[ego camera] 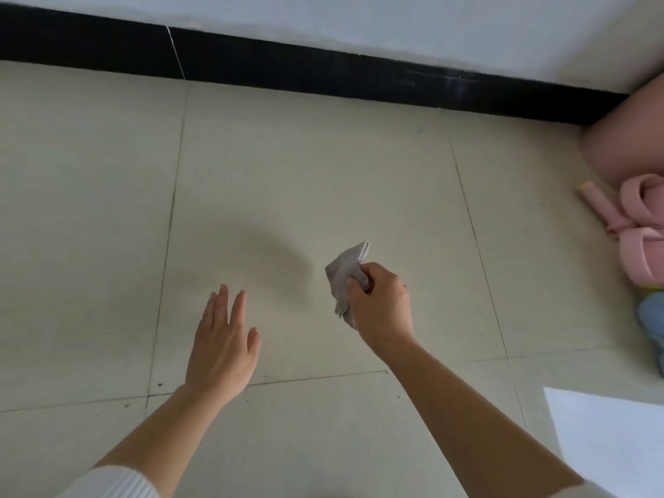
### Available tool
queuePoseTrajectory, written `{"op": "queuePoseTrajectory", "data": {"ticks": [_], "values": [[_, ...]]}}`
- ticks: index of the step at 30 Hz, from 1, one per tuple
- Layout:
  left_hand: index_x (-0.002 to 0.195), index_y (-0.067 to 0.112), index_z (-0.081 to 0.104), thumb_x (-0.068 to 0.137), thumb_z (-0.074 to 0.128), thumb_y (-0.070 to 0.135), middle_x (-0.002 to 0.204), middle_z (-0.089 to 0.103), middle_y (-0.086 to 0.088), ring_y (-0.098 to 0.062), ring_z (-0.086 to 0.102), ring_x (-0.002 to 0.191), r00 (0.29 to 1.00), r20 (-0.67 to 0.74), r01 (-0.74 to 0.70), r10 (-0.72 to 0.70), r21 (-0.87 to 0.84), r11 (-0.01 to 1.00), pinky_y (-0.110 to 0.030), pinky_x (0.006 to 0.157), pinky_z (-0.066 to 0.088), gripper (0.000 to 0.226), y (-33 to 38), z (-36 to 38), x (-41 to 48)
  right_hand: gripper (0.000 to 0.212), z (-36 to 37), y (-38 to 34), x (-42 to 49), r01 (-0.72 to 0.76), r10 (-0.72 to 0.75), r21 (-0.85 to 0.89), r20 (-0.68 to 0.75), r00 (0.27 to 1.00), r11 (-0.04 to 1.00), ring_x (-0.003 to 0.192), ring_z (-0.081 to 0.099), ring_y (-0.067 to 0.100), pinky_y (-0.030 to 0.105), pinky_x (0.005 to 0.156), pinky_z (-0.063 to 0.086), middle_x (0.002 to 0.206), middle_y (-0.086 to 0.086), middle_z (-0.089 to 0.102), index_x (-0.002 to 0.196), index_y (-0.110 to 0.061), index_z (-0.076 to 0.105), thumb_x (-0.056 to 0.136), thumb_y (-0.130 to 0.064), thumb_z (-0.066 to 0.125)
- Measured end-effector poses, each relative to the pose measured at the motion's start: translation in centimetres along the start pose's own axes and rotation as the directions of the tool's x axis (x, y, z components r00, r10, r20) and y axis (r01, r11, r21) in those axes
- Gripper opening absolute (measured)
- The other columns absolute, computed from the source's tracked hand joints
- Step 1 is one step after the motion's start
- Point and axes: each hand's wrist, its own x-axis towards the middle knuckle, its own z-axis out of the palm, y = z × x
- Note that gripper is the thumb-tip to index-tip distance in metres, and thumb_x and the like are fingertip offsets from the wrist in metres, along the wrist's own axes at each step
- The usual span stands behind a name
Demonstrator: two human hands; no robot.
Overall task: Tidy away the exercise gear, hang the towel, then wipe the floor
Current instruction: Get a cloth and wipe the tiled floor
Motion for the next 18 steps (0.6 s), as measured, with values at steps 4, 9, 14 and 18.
{"op": "queuePoseTrajectory", "data": {"ticks": [4,9,14,18], "values": [[0.151,0.014,-0.001,0.100,0.029,0.036,0.159,-0.008,-0.010,-0.023,-0.004,0.147,0.995,-0.046,-0.087,0.089,0.058,0.995,-0.033,0.119,0.006,0.063,-0.2,0.1,5.3,0.014,1.6,-1.5,5.7,0.001,0.010,0.218,-0.049,0.999,0.976,0.055,0.047,0.010,0.018,0.046,0.037,0.065,-0.002,0.054,0.088,-0.007,0.061,0.087,-0.008,0.047],[0.152,0.014,0.002,0.100,0.029,0.036,0.159,-0.004,-0.010,-0.023,-0.002,0.147,0.994,-0.073,-0.066,0.075,0.129,0.989,-0.033,0.119,0.006,0.062,-2.2,-2.2,7.6,0.021,4.6,-1.3,9.2,-0.196,0.225,0.522,0.009,0.974,0.830,0.074,0.060,0.020,0.037,0.071,0.058,0.090,0.008,0.065,0.103,-0.008,0.060,0.087,-0.011,0.047],[0.151,0.013,-0.001,0.099,0.028,0.039,0.158,-0.005,-0.015,-0.029,-0.002,0.146,0.996,-0.083,0.053,-0.041,0.146,0.988,-0.036,0.119,0.004,0.065,-4.3,-2.4,7.7,0.051,6.0,3.1,7.3,-0.067,0.058,-0.124,-0.074,0.996,0.990,0.126,0.038,0.025,0.035,0.098,0.038,0.139,0.007,0.038,0.134,-0.009,0.037,0.087,-0.016,0.055],[0.151,0.012,0.000,0.098,0.029,0.042,0.158,-0.007,-0.016,-0.029,-0.003,0.146,0.988,-0.155,0.046,-0.023,0.147,0.988,-0.037,0.119,0.004,0.068,-5.6,-2.1,9.3,0.060,7.1,3.6,9.0,0.274,-0.266,-0.386,0.074,0.961,0.881,0.148,-0.001,0.015,0.030,0.117,0.006,0.161,-0.002,0.002,0.152,-0.019,0.015,0.099,-0.032,0.040]]}}
